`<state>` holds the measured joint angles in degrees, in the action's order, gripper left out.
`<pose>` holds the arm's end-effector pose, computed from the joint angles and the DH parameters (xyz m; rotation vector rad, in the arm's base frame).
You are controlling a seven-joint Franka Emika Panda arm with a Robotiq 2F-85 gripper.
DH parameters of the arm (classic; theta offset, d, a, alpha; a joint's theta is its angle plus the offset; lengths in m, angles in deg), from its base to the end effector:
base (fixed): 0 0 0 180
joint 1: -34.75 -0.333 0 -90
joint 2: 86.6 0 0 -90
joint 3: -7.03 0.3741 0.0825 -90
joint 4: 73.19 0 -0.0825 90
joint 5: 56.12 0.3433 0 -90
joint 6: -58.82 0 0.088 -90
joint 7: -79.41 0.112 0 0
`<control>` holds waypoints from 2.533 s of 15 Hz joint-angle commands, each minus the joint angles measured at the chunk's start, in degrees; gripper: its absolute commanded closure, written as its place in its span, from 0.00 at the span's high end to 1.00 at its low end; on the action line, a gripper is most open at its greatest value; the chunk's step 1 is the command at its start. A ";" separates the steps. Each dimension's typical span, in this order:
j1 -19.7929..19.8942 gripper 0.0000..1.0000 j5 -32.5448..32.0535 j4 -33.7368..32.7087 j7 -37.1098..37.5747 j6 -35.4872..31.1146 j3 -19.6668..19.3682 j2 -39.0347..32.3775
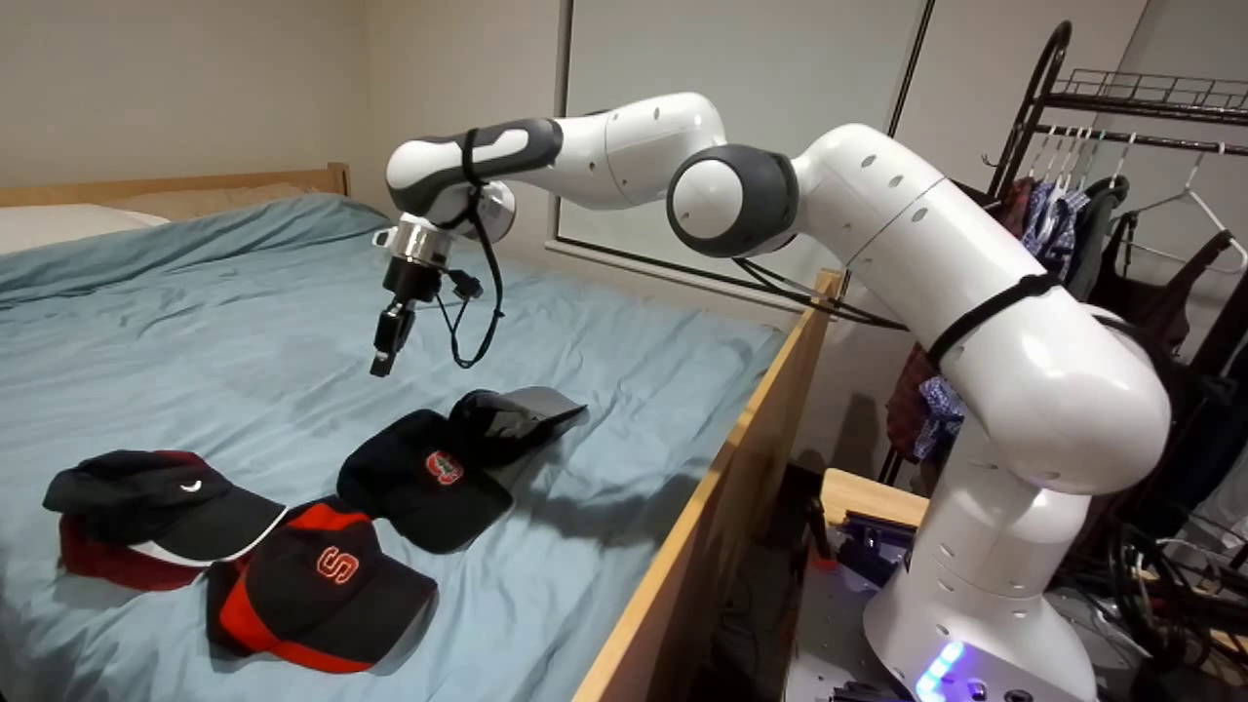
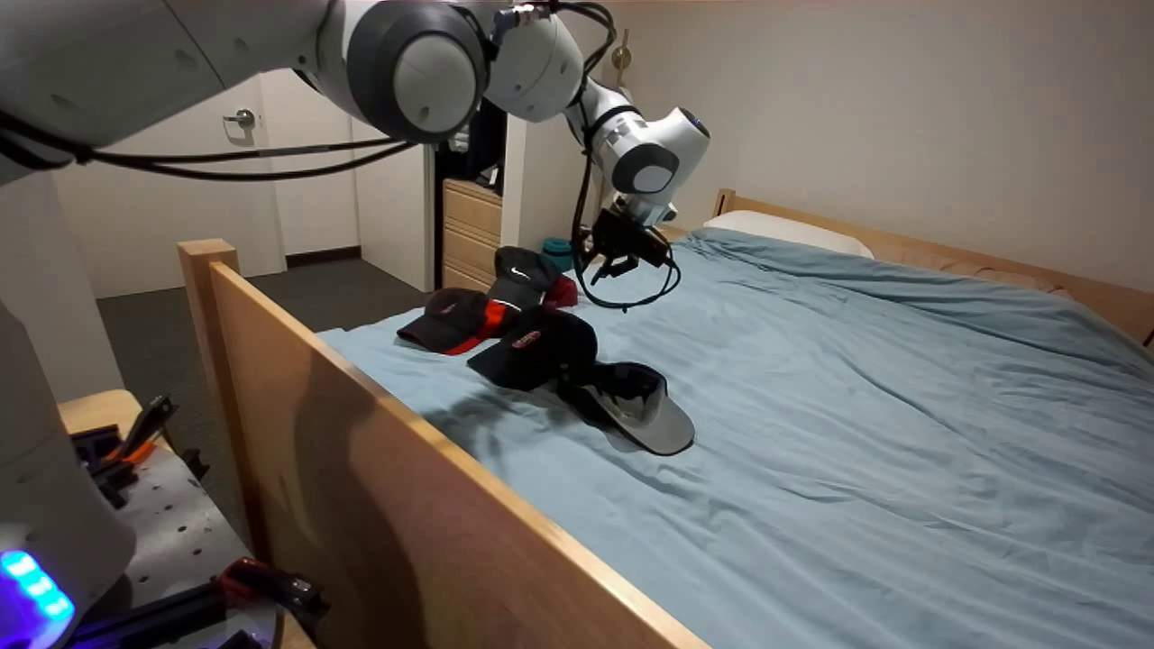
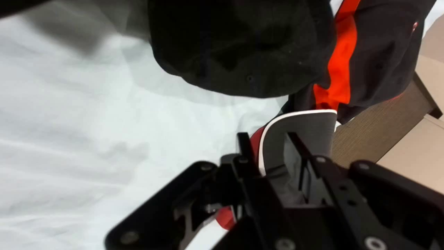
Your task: Move the caps on the right to the left
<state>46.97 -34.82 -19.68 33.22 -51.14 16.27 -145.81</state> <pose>0.7944 -0.0708 0.2945 -2.5788 -0.7159 -0.2360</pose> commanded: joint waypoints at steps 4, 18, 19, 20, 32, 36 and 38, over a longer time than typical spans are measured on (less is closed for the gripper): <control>-1.49 0.81 -0.92 3.31 3.31 -9.24 -1.82 3.39; -1.56 1.00 -20.22 17.35 22.15 0.05 -11.59 17.86; -0.75 1.00 -18.74 17.97 20.16 2.49 -10.20 17.44; -0.96 1.00 -18.50 18.57 20.97 5.03 -10.03 16.91; -2.07 1.00 -14.13 33.50 33.15 -6.91 -9.38 15.57; -2.07 1.00 -14.26 38.87 34.03 -17.55 -9.53 15.80; -1.62 1.00 -13.71 40.61 33.35 -21.48 -8.92 15.26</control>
<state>44.46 -49.82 16.68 66.59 -67.24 6.35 -131.78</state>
